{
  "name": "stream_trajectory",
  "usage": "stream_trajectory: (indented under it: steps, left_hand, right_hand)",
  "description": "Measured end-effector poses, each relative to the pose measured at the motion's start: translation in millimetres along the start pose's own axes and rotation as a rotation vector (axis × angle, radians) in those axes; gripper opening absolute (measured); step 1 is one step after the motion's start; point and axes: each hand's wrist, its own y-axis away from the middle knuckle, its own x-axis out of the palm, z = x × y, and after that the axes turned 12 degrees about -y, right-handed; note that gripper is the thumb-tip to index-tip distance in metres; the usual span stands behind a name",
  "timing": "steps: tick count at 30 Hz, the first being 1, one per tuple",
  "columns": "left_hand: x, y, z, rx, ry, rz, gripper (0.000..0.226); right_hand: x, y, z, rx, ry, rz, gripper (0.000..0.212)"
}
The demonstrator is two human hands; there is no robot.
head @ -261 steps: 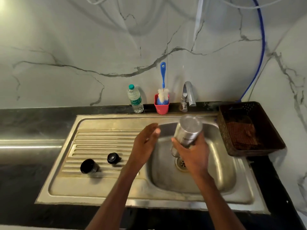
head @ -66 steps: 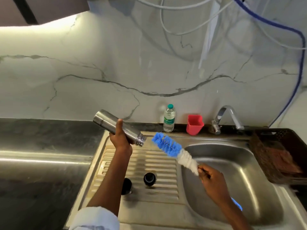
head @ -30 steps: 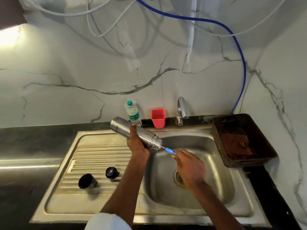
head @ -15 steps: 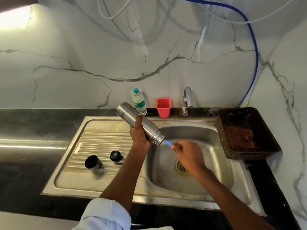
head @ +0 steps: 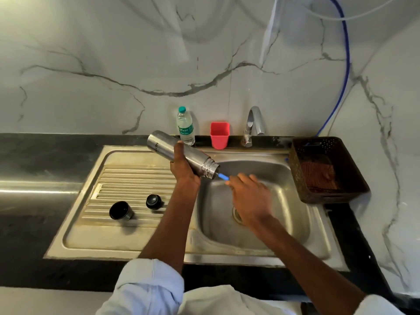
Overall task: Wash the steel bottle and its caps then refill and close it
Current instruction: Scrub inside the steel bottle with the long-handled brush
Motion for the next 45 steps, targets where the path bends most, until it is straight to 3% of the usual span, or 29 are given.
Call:
stream_trajectory:
  steps: [2,3,4,6,7,9,10,12,14,16,18,22,24,26,28,30,34,37,39,41,44,45]
  left_hand:
    - [-1,-5,4,-0.008,0.007,0.020,0.089]
    - [-3,-7,7,-0.007,0.004,0.030,0.092]
    - [-5,-8,8,-0.008,-0.011,0.039,0.093]
    - [-9,-12,5,0.006,-0.061,0.091,0.094]
    - [-10,-16,3,0.024,-0.087,0.139,0.094]
    - [-12,-19,-1,0.054,-0.124,0.214,0.092]
    - [-11,-19,-3,0.067,-0.139,0.220,0.090]
    - [-8,-20,-6,0.081,-0.140,0.197,0.090]
    - [-3,-21,-7,0.067,-0.121,0.172,0.091]
    - [-1,-22,-5,0.038,-0.107,0.166,0.091]
    - [0,-25,-3,0.007,-0.097,0.170,0.090]
    - [-1,-31,3,-0.008,-0.118,0.203,0.092]
    - [-2,-32,3,-0.023,-0.133,0.229,0.095]
    - [-3,-32,1,-0.052,-0.136,0.266,0.098]
    - [-2,-28,-3,-0.070,-0.130,0.299,0.096]
    - [-1,-27,-6,-0.058,-0.144,0.295,0.094]
    - [1,-35,-14,-0.132,-0.146,0.251,0.085]
    - [4,-36,-19,-0.205,-0.134,0.265,0.066]
    - [8,-34,-20,-0.217,-0.127,0.196,0.062]
    - [10,-32,-21,-0.196,-0.104,0.134,0.067]
    - [9,-31,-21,-0.175,-0.071,0.153,0.065]
    - [9,-30,-20,-0.168,-0.053,0.169,0.063]
  right_hand:
    - [5,-3,5,0.060,-0.022,-0.010,0.021]
    - [2,-7,12,0.200,-0.115,0.044,0.019]
    - [-3,-15,17,0.440,-0.324,0.171,0.021]
    - [-12,-29,20,1.031,-1.013,0.473,0.027]
    - [-15,-31,21,1.210,-1.236,0.597,0.029]
    - [-12,-31,17,1.176,-1.308,0.664,0.039]
    - [-8,-28,16,1.044,-1.190,0.581,0.044]
    - [2,-23,17,0.647,-0.723,0.306,0.042]
    - [16,-15,17,0.348,-0.212,0.174,0.029]
    - [20,-9,24,0.198,-0.018,0.001,0.015]
    - [13,-10,32,0.204,-0.046,-0.017,0.011]
    - [2,-20,32,0.505,-0.194,0.171,0.025]
    - [-2,-32,27,0.678,-0.564,0.296,0.036]
    - [-10,-40,21,0.983,-1.049,0.517,0.039]
    - [-16,-41,17,1.056,-1.222,0.587,0.041]
    - [-10,-34,18,0.862,-1.061,0.438,0.039]
    - [15,-18,26,0.293,-0.116,0.056,0.010]
    - [19,-12,37,0.140,0.069,-0.081,0.025]
    - [17,-13,43,0.197,0.036,-0.023,0.027]
    - [9,-23,47,0.412,-0.187,0.122,0.012]
    - [-3,-48,38,1.106,-1.105,0.445,0.033]
    - [-6,-52,36,1.212,-1.210,0.503,0.036]
